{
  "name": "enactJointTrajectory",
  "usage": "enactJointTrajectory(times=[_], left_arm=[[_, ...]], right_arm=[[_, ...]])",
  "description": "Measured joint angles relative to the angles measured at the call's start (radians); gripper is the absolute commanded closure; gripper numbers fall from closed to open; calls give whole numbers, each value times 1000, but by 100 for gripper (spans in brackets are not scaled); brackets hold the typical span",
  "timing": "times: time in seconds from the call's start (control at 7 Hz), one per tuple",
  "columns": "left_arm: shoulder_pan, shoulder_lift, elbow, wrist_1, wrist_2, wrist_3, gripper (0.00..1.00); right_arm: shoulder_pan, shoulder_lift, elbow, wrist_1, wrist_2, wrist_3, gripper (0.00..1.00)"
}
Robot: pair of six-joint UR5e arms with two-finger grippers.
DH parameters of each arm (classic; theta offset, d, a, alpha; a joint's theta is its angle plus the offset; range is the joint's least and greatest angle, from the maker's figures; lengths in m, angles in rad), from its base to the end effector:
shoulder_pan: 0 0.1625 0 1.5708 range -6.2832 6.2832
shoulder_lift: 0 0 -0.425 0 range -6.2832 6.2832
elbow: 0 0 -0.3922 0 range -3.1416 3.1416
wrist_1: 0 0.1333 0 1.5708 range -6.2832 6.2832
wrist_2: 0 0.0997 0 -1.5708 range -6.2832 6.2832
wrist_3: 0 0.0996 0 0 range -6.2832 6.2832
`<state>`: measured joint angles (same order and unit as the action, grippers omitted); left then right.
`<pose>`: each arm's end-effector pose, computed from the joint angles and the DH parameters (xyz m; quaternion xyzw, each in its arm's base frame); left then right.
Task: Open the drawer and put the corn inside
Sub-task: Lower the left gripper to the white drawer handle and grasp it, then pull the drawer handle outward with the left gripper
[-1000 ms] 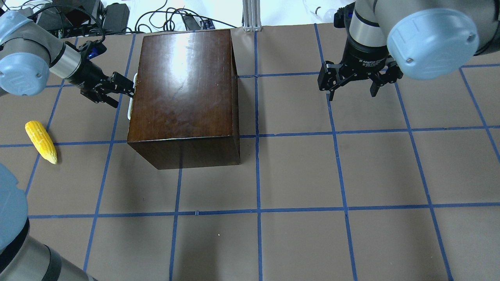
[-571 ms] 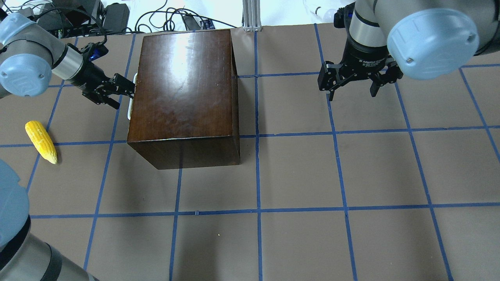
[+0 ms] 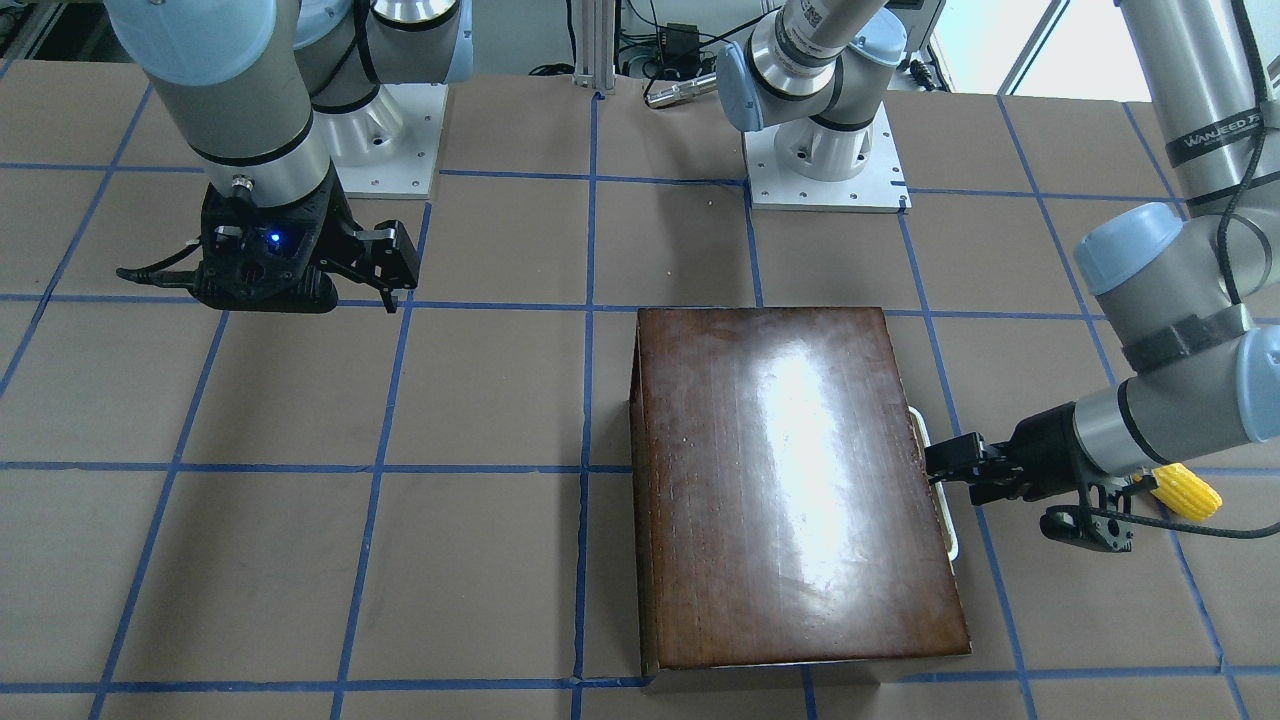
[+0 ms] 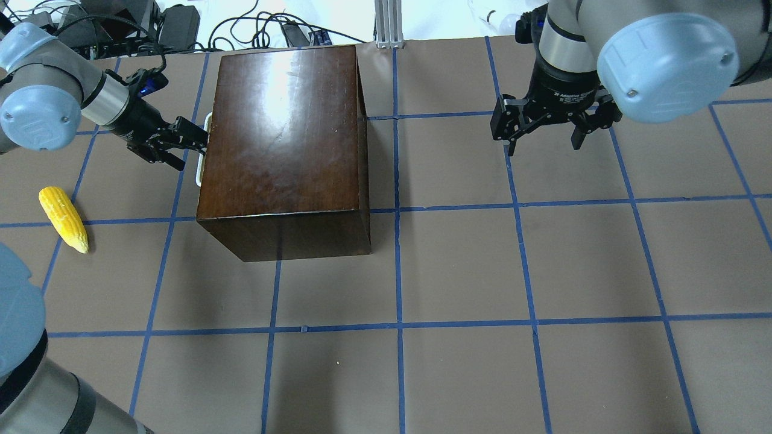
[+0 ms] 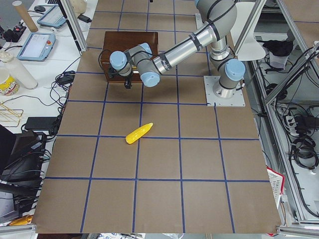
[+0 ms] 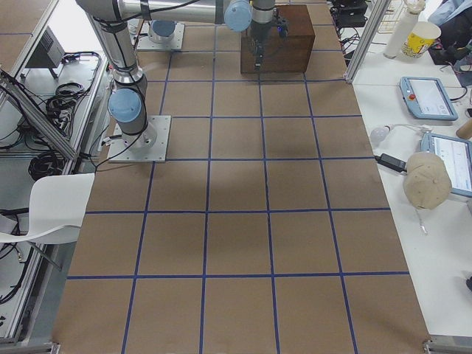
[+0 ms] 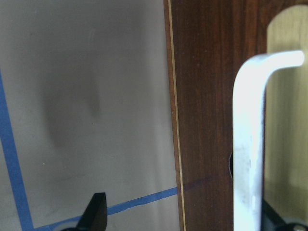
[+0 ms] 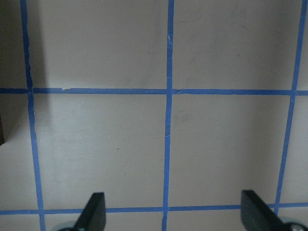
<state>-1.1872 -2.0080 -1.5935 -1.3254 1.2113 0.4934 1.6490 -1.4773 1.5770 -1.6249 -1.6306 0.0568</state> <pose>0.0718 -0.6277 0.2611 -0.0346 -0.9778 -0.0199 0.2057 0.1680 -0.5134 0.4427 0.0114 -0.9992 -0.0207 0.0314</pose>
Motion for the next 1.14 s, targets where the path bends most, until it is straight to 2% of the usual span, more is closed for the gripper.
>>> enactJointTrajectory(times=[1.14], left_arm=[[30, -8, 10, -6, 8, 30, 0]], right_arm=[[0, -1, 0, 0, 0, 0, 0]])
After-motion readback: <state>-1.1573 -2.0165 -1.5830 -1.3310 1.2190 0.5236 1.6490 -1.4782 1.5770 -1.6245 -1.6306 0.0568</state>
